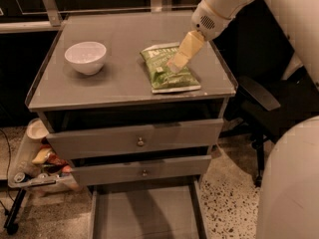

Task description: Place green jalapeno chip bag into bottom drawer

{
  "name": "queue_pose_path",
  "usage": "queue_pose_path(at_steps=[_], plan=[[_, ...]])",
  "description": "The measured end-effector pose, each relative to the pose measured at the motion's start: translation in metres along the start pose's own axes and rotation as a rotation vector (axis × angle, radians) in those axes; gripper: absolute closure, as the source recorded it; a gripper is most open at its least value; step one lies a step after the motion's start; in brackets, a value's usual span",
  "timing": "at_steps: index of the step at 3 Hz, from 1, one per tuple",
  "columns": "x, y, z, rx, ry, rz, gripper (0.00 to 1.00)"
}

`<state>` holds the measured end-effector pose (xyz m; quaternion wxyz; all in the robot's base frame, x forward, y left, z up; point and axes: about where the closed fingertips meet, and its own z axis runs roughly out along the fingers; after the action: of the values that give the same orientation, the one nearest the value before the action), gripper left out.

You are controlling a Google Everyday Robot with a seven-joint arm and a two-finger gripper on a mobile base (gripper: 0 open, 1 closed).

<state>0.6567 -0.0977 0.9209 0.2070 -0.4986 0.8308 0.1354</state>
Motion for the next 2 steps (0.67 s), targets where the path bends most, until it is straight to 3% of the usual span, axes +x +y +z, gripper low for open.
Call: queue_pose_path(at_steps=[2], plan=[[-0.018, -0.007, 0.058, -0.079, 0.018, 0.046, 0.00]])
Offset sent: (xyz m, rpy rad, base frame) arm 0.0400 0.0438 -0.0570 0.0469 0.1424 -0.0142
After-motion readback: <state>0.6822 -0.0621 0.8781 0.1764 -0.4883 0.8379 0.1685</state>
